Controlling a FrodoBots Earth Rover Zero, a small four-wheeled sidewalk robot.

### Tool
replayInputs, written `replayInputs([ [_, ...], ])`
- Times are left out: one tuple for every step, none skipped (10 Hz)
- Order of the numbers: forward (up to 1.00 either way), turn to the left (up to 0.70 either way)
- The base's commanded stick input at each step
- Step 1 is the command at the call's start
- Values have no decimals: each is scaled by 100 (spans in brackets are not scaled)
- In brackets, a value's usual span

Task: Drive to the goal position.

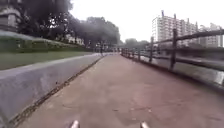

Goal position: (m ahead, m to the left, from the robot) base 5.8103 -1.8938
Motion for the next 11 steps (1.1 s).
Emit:
replayInputs([
  [70,0],
  [70,0],
  [70,0],
  [70,0],
  [70,0],
  [70,0],
  [70,0],
  [70,0],
  [70,0],
  [70,0],
  [70,0],
])
